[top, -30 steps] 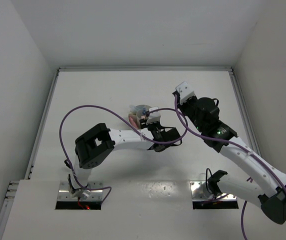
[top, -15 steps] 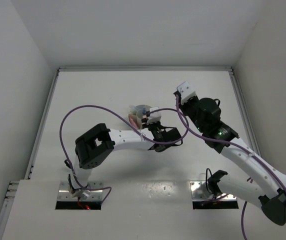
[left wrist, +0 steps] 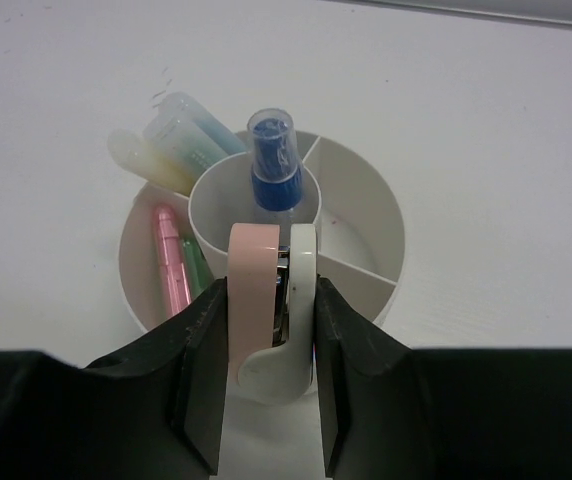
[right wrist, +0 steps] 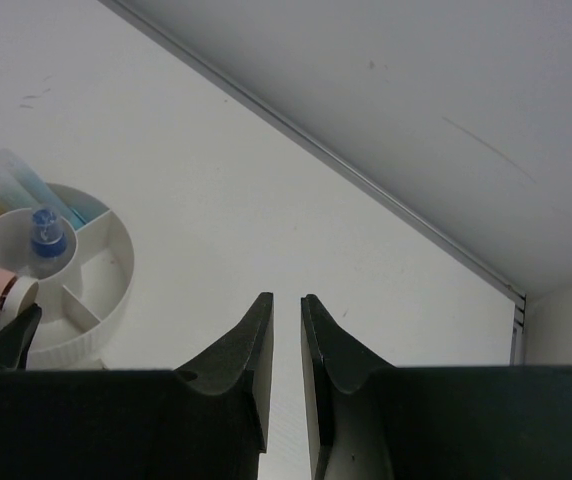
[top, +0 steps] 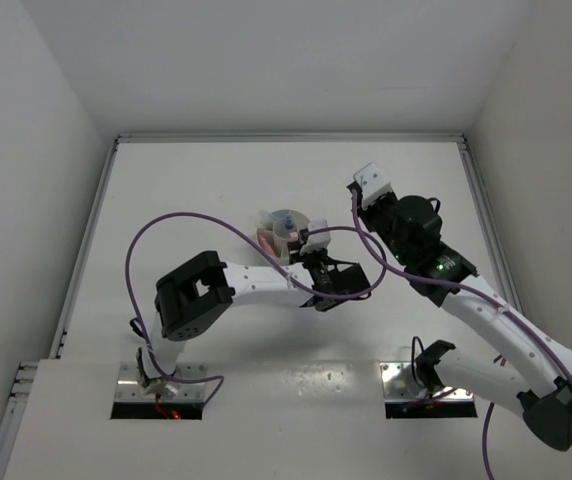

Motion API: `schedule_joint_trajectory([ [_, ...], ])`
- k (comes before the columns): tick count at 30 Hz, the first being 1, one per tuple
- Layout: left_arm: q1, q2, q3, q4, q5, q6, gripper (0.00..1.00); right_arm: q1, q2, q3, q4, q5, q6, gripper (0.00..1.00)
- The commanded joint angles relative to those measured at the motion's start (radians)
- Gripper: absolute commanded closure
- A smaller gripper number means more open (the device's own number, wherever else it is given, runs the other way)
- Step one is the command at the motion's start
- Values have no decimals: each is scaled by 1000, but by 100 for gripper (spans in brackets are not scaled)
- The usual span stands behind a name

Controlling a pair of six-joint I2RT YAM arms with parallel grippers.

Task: Sort the stationery into containers
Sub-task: Place the stapler in the storage box.

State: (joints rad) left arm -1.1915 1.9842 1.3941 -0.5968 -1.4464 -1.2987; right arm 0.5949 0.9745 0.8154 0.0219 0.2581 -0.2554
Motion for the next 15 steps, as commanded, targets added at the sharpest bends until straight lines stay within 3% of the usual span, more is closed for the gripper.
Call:
schedule_joint_trajectory([
  [1,-7,36,9,0,-150,-30,100,-6,-16,2,35,4,-4,83],
  [15,-7,102,29,-52,-255,-56,100,-6,-16,-7,35,-5,-4,84],
])
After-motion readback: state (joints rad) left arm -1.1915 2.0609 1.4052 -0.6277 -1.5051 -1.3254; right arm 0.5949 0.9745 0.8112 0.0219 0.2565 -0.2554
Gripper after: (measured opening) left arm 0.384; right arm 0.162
